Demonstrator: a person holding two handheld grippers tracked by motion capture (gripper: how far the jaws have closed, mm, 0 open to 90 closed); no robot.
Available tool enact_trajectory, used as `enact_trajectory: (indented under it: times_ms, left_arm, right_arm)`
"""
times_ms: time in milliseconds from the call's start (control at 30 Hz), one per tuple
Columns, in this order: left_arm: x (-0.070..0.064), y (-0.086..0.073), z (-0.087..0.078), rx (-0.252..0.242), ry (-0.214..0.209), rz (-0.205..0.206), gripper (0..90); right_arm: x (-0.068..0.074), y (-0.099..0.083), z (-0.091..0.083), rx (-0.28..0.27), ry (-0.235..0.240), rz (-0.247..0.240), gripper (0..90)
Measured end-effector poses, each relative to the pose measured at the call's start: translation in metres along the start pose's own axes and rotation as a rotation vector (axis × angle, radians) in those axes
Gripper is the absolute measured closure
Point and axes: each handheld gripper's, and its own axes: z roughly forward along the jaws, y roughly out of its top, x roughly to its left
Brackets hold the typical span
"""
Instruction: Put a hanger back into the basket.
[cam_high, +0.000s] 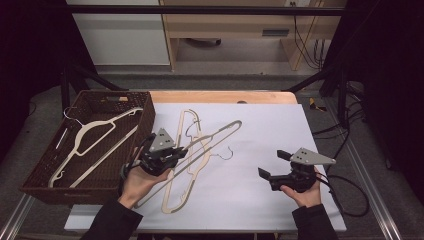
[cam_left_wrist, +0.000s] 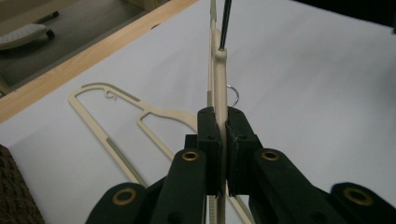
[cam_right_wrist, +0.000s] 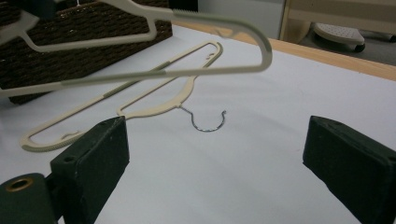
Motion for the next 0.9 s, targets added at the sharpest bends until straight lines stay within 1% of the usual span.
enact_trajectory:
  times_ms: [100, 133, 200, 300, 400, 467, 600, 700, 767, 833, 900]
  left_arm:
    - [0.003, 0.008, -0.021, -0.022, -0.006, 0.015, 85.9]
    - [0.004, 0.01, -0.027, -0.038, -0.01, 0.009, 85.9]
    - [0.008, 0.015, -0.039, -0.05, -0.012, 0.01, 85.9]
    - [0.015, 0.02, -0.056, -0.056, -0.001, 0.025, 85.9]
    - [0.025, 0.024, -0.07, -0.071, 0.013, 0.022, 85.9]
    - [0.032, 0.025, -0.076, -0.076, 0.017, 0.018, 85.9]
    - [0.05, 0.025, -0.087, -0.08, 0.036, 0.001, 85.9]
    - [0.065, 0.022, -0.093, -0.081, 0.047, -0.019, 85.9]
    - [0.075, 0.019, -0.096, -0.09, 0.052, -0.041, 85.9]
    - [0.085, 0.016, -0.099, -0.091, 0.058, -0.05, 85.9]
    - [0.094, 0.013, -0.102, -0.09, 0.066, -0.055, 85.9]
  right_arm:
    - [0.001, -0.001, -0.002, -0.01, -0.004, 0.005, 6.7]
    - [0.001, -0.001, -0.003, -0.01, -0.004, 0.003, 6.3]
    - [0.001, -0.001, -0.004, -0.012, -0.007, 0.0, 6.1]
    - [0.0, -0.002, -0.006, -0.018, -0.01, -0.001, 5.7]
    - [0.0, -0.003, -0.008, -0.02, -0.016, -0.002, 5.5]
    - [-0.001, -0.003, -0.009, -0.024, -0.02, 0.003, 5.4]
    - [-0.002, -0.004, -0.011, -0.027, -0.028, 0.005, 5.2]
    - [-0.002, -0.004, -0.013, -0.029, -0.033, 0.01, 5.1]
    - [-0.003, -0.004, -0.013, -0.031, -0.034, 0.013, 5.0]
    - [-0.004, -0.004, -0.013, -0.03, -0.035, 0.006, 5.0]
    - [-0.003, -0.004, -0.013, -0.028, -0.039, 0.012, 5.0]
